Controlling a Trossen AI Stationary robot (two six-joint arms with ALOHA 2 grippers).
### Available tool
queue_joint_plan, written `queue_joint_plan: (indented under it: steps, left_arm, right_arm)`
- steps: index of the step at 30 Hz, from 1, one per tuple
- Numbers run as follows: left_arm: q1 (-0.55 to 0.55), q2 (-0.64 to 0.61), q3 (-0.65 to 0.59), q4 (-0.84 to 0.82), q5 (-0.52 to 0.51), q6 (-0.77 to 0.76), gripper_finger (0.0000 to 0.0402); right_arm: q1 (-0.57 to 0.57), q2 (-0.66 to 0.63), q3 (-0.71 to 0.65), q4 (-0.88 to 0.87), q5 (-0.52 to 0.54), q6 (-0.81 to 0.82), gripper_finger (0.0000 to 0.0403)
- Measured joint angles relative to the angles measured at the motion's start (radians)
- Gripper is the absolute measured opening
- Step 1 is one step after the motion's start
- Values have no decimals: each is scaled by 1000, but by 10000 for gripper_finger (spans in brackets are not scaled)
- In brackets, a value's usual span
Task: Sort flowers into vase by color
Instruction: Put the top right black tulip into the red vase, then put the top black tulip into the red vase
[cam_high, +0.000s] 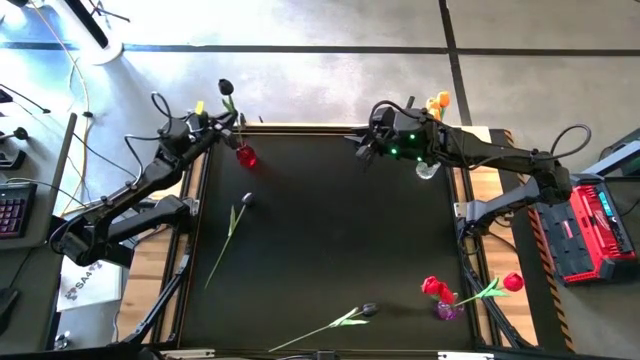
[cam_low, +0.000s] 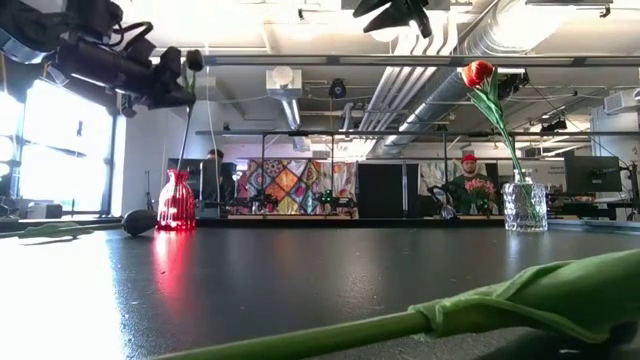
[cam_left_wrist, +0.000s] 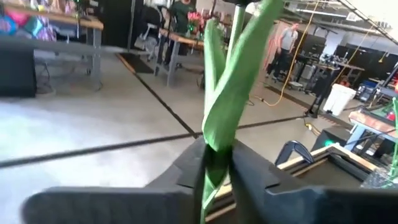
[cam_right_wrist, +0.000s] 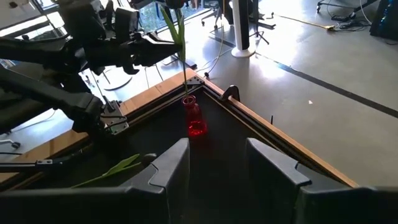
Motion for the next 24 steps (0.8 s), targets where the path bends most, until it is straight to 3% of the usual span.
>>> queue_joint_plan:
  steps: [7,12,16,20,24]
  left_arm:
    - [0,-8,0,-28,2,-44,164]
    - [0,-38,64,-103,-1,-43,218]
    - [-9,-53,168,-266,49,-37,230]
    - [-77,-55,230,-439,155,-10,223]
    - [-192,-57,239,-618,140,-28,202]
  right_arm:
    - [0,0,0,0,-26,25,145]
    - [-13,0,0,-65,-180,136,145]
    - [-21,0,-1,-158,-279,177,145]
    - [-21,0,-1,-208,-271,180,145]
    - [-21,0,-1,-202,-259,170,145]
